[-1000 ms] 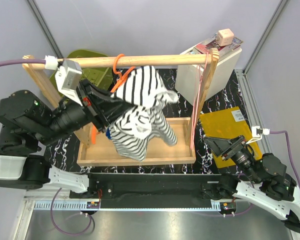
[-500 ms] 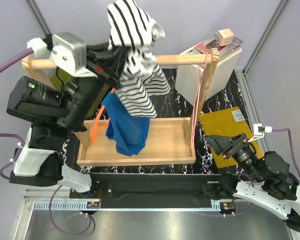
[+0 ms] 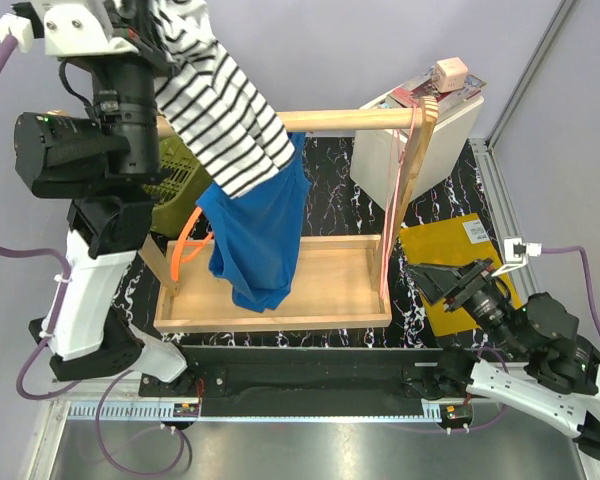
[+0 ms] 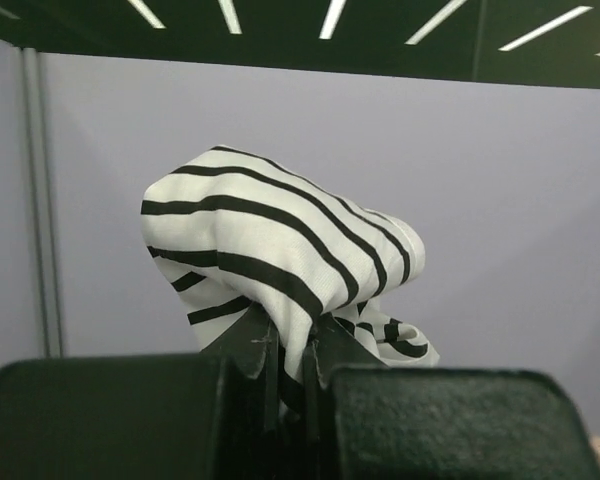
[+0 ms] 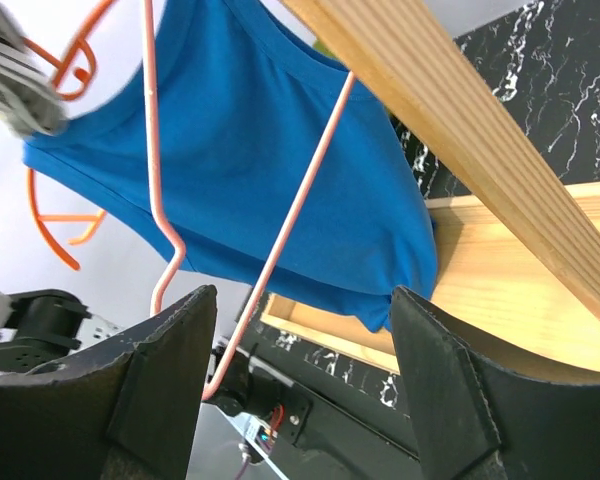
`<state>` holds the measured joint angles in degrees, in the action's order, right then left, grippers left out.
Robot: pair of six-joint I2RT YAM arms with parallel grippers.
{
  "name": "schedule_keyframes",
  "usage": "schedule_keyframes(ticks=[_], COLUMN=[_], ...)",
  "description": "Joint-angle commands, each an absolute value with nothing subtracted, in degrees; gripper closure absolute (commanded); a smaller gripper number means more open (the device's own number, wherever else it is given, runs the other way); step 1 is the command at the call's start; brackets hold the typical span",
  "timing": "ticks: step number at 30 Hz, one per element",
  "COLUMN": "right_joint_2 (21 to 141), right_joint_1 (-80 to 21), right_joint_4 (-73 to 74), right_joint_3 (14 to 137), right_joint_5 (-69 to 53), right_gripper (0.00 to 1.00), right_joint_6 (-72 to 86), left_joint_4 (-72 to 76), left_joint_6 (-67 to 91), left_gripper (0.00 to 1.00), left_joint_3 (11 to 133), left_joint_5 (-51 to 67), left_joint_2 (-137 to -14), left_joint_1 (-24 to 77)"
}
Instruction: Remove the tank top from the hanger
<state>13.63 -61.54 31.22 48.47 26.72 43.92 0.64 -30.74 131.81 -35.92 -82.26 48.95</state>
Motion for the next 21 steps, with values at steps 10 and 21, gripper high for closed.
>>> schedule_keyframes(ticks=[10, 21], right_joint_2=[27.9, 31.3], right_joint_1=[-61.4, -61.5], right_joint_4=[28.1, 26.8], right_joint_3=[52.2, 55.5], right_joint_5=[23.0, 20.4], right_gripper=[0.22, 0.22], right_joint_6=[38.2, 35.1], left_joint_4=[6.1, -2.4], left_joint_6=[2.3, 28.5], left_gripper=[1.0, 1.0], left_joint_3=[125.4, 115.0], left_joint_5=[-30.2, -6.1], left_joint_2=[-82.2, -79.7], left_joint_1=[10.6, -17.4])
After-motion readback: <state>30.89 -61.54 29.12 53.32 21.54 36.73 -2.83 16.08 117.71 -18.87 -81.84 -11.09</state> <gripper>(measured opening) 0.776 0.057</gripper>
